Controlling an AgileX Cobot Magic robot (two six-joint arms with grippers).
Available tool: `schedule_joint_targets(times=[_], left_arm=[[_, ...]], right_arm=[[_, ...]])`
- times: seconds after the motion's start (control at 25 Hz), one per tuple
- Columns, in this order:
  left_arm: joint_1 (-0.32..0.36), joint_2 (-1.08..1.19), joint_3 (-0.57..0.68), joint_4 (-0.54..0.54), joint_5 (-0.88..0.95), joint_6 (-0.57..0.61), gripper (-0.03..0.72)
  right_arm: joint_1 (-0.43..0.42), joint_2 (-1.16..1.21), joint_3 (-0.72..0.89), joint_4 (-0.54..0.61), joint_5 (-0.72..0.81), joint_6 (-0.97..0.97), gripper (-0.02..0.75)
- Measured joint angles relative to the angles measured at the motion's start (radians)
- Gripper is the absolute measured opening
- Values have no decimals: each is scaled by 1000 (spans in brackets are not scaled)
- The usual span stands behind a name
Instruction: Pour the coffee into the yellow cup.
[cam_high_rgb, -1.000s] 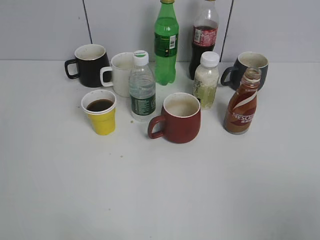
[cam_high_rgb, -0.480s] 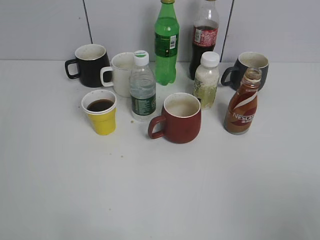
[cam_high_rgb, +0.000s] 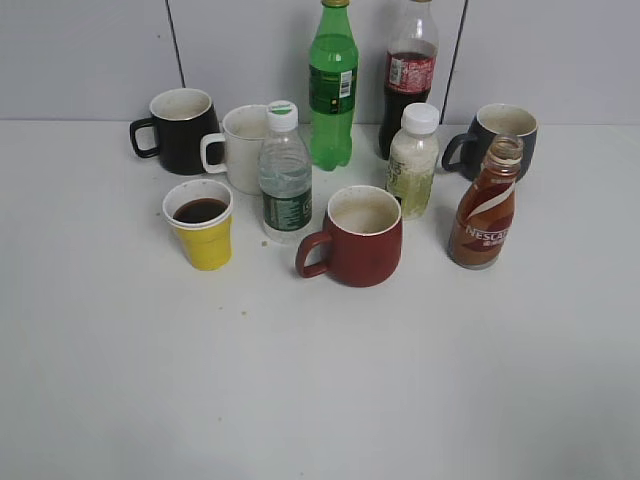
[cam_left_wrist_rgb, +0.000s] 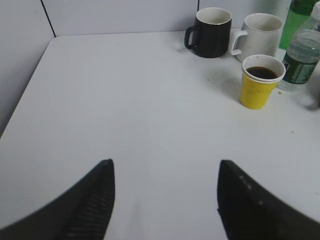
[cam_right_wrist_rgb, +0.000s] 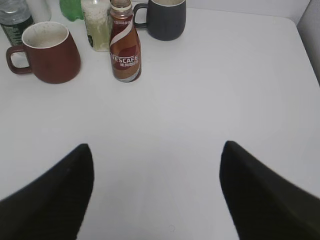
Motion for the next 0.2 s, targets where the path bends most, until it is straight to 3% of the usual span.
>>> schedule_joint_targets(times=[0.2], left_arm=[[0,0,0,0,0,0,489]], right_arm=[[0,0,0,0,0,0,589]])
